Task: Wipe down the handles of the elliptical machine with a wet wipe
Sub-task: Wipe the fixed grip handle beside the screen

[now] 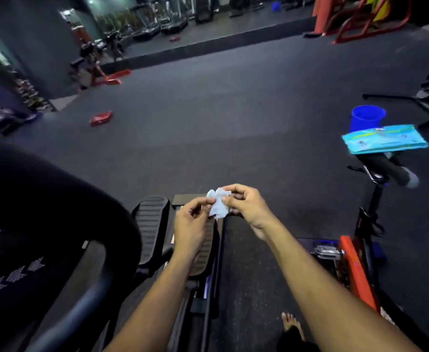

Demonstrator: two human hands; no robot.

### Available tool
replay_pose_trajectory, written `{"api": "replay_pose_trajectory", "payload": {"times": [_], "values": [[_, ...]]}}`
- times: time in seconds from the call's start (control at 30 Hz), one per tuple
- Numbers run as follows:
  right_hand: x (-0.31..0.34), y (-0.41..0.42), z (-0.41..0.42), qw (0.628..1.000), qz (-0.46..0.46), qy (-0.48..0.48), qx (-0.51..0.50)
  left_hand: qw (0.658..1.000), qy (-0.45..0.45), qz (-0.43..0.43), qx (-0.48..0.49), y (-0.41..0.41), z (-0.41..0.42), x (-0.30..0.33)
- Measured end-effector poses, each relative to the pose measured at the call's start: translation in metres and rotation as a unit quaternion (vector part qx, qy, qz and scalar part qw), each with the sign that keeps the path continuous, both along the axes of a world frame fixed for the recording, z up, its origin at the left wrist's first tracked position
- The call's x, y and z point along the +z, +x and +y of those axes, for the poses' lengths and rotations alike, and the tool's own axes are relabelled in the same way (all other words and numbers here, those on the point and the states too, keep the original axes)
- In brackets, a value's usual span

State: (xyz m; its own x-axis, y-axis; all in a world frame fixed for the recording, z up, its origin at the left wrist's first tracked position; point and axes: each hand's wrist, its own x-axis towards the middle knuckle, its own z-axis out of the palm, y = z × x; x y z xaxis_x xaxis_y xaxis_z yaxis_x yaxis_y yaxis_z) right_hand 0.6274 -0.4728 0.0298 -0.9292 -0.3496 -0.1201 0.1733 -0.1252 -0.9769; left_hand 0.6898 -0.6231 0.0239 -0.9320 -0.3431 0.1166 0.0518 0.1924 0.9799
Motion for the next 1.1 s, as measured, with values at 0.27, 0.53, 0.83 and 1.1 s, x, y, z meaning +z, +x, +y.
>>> {"api": "replay_pose_trajectory", "payload": {"times": [0.27,0.53,0.83,1.1], "values": [[-0.025,-0.083,-0.023,0.983,0.023,0.024,0.180,0.994,0.045,-0.077,0.069,-0.039,-0.017,-0.016],[-0.041,-0.097,-0.086,0.980,0.017,0.032,0.196,0.987,0.082,-0.085,0.114,-0.046,-0.047,-0.020],[-0.002,-0.108,-0.215,0.938,0.027,0.003,0.346,0.934,0.184,0.020,0.306,-0.033,-0.128,0.012],[0.000,-0.063,-0.317,0.857,-0.002,-0.031,0.514,0.830,0.136,0.060,0.537,0.014,-0.177,0.016]]}}
